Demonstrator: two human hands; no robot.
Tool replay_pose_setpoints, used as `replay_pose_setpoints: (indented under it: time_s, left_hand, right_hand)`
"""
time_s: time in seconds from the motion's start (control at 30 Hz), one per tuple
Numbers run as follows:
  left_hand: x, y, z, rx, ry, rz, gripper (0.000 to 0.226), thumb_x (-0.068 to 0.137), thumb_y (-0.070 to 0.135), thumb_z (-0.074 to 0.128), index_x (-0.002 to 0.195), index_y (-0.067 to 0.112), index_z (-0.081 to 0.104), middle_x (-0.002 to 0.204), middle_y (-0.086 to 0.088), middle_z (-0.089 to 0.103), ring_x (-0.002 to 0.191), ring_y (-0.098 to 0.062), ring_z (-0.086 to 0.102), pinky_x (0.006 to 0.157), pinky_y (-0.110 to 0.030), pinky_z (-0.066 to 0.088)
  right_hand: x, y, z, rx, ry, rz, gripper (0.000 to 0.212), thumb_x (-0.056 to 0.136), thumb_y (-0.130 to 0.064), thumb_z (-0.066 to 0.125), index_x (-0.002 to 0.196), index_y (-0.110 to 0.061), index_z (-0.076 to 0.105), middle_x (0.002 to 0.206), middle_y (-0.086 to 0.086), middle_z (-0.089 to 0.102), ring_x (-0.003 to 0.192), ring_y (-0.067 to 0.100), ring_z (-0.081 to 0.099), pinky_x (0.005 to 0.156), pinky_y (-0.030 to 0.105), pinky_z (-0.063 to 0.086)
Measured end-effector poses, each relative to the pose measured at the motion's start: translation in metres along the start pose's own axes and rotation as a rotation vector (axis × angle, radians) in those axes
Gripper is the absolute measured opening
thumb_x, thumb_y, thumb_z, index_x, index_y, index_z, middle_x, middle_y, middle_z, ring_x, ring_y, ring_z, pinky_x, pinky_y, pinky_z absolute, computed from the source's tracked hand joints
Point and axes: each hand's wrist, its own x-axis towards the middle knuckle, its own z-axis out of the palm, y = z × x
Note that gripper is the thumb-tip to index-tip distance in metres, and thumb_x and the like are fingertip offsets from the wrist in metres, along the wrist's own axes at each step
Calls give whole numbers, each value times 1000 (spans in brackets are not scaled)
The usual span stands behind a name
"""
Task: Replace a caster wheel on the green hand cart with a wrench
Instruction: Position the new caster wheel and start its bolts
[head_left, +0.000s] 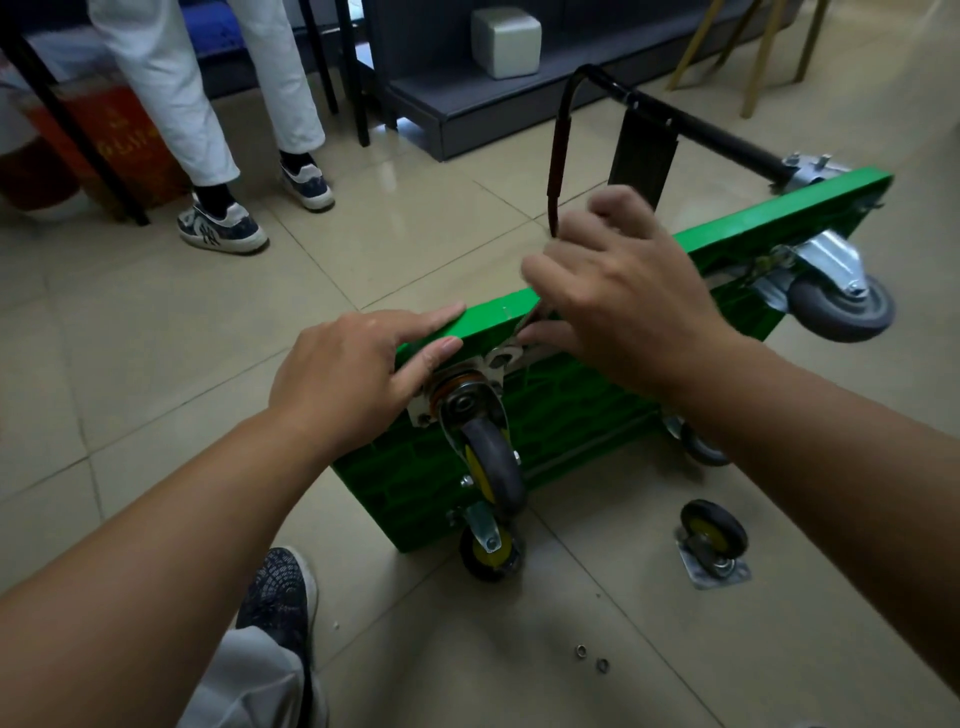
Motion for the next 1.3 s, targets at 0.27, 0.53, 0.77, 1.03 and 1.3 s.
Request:
replay_pose_setpoints:
  time_s: [0.27,0.53,0.77,1.03,1.3]
  left_hand:
    - [2,-2,2,0,3,-14,43,96,66,40,138,62,47,128,15,70,95,-22,67,65,-32,40]
    - [1,-2,1,4,5,0,50,93,70,31,140,61,47,128,15,70,94,-22,67,65,-31,37]
    - [1,-4,3,-11,18,10,47,95,68,37,140,59,49,127,14,70,95,-21,69,65,-31,41]
    - [2,-6,3,-1,10,8,45,97,66,39,140,60,48,129,15,69,96,-20,68,65,-31,40]
    - [0,-4,2,3,15,12,48,94,69,33,139,61,48,130,14,69,99,-23,68,67,-31,41]
  right_hand:
    - [-69,-69,38,1269,392,1481,38,72,-52,78,82,-19,60,81,0,65,70,5,61,63,19,48]
    - [-70,-159,70,1576,400,1756,40,68,-42,79,76,-10,58,60,-2,55,50,1,45,49,14,38]
    - [-50,-159,87,1607,352,1687,44,67,-48,77,78,-10,59,68,2,63,57,4,57,54,16,45]
    - [-55,-129,94,1520,265,1531,33,74,-27,84,77,-6,59,67,-1,62,56,-4,57,55,14,45]
    - [-54,-42,61,778,-85,931,59,63,-78,69,79,-22,58,81,-4,62,84,21,57,78,40,50]
